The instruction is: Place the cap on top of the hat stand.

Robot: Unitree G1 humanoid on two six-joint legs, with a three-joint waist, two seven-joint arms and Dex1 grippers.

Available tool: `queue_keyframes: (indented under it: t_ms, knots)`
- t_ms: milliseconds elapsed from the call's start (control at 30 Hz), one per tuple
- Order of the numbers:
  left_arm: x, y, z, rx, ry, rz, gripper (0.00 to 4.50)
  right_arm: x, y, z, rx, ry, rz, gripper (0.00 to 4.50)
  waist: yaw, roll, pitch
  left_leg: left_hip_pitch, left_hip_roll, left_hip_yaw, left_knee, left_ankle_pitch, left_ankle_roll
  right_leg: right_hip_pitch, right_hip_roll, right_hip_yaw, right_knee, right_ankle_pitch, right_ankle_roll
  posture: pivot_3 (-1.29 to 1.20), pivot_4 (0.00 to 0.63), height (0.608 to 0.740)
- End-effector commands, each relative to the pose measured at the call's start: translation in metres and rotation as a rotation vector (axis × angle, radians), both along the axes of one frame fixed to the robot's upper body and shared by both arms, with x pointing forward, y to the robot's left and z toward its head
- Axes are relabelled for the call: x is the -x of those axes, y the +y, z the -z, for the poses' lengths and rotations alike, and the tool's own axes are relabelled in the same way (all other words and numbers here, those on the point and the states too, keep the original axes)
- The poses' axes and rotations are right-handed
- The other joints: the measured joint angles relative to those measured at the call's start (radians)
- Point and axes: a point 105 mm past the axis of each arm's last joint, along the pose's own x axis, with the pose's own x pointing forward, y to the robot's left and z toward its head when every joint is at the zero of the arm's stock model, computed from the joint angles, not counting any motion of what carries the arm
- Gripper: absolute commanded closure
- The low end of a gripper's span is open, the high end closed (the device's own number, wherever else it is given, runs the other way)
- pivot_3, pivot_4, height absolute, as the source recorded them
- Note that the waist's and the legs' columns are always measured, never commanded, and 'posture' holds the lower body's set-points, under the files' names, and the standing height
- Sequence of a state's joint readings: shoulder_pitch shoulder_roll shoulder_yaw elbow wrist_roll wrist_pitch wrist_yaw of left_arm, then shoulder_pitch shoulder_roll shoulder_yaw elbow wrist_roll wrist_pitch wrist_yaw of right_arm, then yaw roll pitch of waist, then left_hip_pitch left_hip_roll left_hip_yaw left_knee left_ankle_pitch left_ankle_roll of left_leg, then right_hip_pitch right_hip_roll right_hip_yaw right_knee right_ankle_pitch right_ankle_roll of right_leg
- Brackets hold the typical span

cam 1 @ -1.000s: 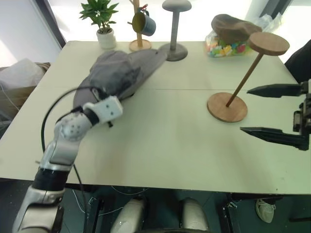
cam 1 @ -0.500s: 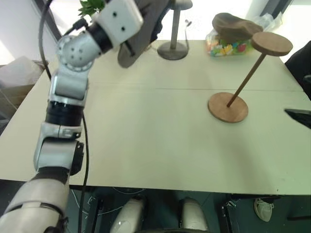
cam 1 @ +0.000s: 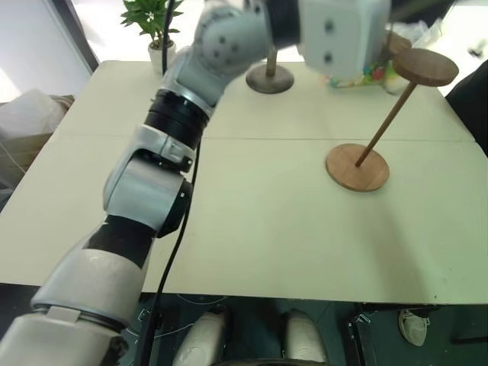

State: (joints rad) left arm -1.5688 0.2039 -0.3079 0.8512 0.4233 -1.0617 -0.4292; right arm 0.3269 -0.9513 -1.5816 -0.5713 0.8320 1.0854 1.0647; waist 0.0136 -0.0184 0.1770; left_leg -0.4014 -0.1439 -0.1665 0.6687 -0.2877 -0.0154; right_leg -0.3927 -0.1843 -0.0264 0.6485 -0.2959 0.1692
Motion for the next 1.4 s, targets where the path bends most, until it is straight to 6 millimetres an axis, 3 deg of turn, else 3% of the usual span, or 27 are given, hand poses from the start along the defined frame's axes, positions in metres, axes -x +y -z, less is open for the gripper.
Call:
queue_keyframes:
  t_ms: [33, 200, 333, 400, 533, 633, 767, 967, 1033, 1167, 1267, 1400]
  knots:
    - [0.006, -0.006, 0.027, -0.08, -0.18, 0.028, 4.47, 0.021, -0.003, -0.004, 0.018, -0.048, 0.08, 0.0, 0.002, 0.0, 0.0, 0.0, 0.0, 0.0, 0.0, 0.0, 0.0, 0.0, 0.0, 0.0, 0.0, 0.0, 0.0, 0.0, 0.15, 0.74]
    - [-0.008, -0.016, 0.079, -0.191, -0.339, 0.004, 4.47, 0.038, -0.02, 0.019, -0.03, 0.018, 0.205, 0.0, 0.004, 0.0, 0.0, 0.001, -0.001, -0.001, 0.0, -0.001, 0.002, 0.001, 0.0, 0.004, 0.0, 0.001, 0.002, 0.0, 0.15, 0.74]
    - [-0.02, -0.017, 0.108, -0.231, -0.343, -0.009, 4.47, 0.049, -0.03, 0.018, -0.054, -0.006, 0.259, 0.0, 0.003, 0.0, 0.0, 0.003, -0.002, 0.003, 0.0, -0.003, 0.005, 0.0, 0.0, 0.01, 0.0, 0.002, 0.004, 0.0, 0.15, 0.74]
    - [-0.025, -0.019, 0.106, -0.19, -0.287, -0.028, 4.47, 0.05, -0.031, 0.015, -0.052, -0.017, 0.267, 0.0, 0.002, -0.001, 0.0, 0.004, -0.002, 0.004, 0.0, -0.003, 0.006, -0.001, 0.0, 0.012, 0.001, 0.002, 0.004, 0.0, 0.15, 0.74]
    - [-0.027, -0.022, 0.079, -0.054, -0.209, -0.045, 4.47, 0.051, -0.031, 0.012, -0.047, -0.025, 0.271, 0.0, 0.002, -0.002, 0.001, 0.005, -0.001, 0.006, -0.001, -0.004, 0.007, -0.002, 0.0, 0.014, 0.001, 0.002, 0.004, 0.0, 0.15, 0.74]
    - [-0.02, -0.021, 0.056, 0.037, -0.207, -0.016, 4.47, 0.05, -0.032, 0.011, -0.045, -0.03, 0.273, 0.0, 0.001, -0.003, 0.002, 0.004, -0.001, 0.009, -0.002, -0.004, 0.007, -0.003, 0.0, 0.016, 0.001, 0.002, 0.004, 0.0, 0.15, 0.74]
    - [-0.015, -0.02, 0.046, 0.07, -0.227, 0.004, 4.47, 0.046, -0.032, 0.01, -0.042, -0.04, 0.268, 0.0, 0.003, -0.003, 0.002, 0.005, -0.001, 0.012, -0.002, -0.005, 0.009, -0.003, 0.0, 0.019, 0.001, 0.002, 0.005, 0.0, 0.15, 0.74]
    - [-0.021, -0.015, 0.082, -0.056, -0.264, 0.002, 4.47, 0.042, -0.03, 0.01, -0.024, -0.037, 0.257, 0.0, 0.003, -0.003, 0.002, 0.007, 0.0, 0.017, -0.002, -0.006, 0.01, -0.003, 0.0, 0.022, 0.001, 0.002, 0.006, 0.0, 0.15, 0.74]
    - [-0.025, -0.011, 0.11, -0.132, -0.279, 0.0, 4.47, 0.044, -0.033, 0.005, -0.027, -0.05, 0.26, 0.0, 0.001, -0.003, 0.002, 0.008, 0.0, 0.019, -0.002, -0.006, 0.011, -0.003, 0.0, 0.024, 0.001, 0.002, 0.007, 0.0, 0.15, 0.74]
    - [-0.031, -0.008, 0.146, -0.213, -0.309, -0.009, 4.47, 0.045, -0.036, -0.003, -0.031, -0.069, 0.26, 0.0, 0.002, -0.004, 0.002, 0.01, 0.0, 0.023, -0.002, -0.007, 0.012, -0.003, 0.0, 0.027, 0.001, 0.003, 0.008, 0.0, 0.15, 0.74]
    - [-0.035, -0.008, 0.156, -0.227, -0.302, -0.022, 4.47, 0.043, -0.034, -0.005, -0.032, -0.066, 0.247, 0.0, 0.006, -0.004, 0.002, 0.01, 0.0, 0.023, -0.002, -0.007, 0.012, -0.003, 0.0, 0.028, 0.001, 0.003, 0.008, 0.0, 0.15, 0.74]
    - [-0.036, -0.009, 0.156, -0.218, -0.295, -0.027, 4.47, 0.041, -0.032, -0.006, -0.037, -0.059, 0.232, 0.0, 0.019, -0.004, 0.002, 0.009, 0.0, 0.024, -0.002, -0.007, 0.012, -0.004, 0.0, 0.028, 0.0, 0.003, 0.008, 0.0, 0.15, 0.74]
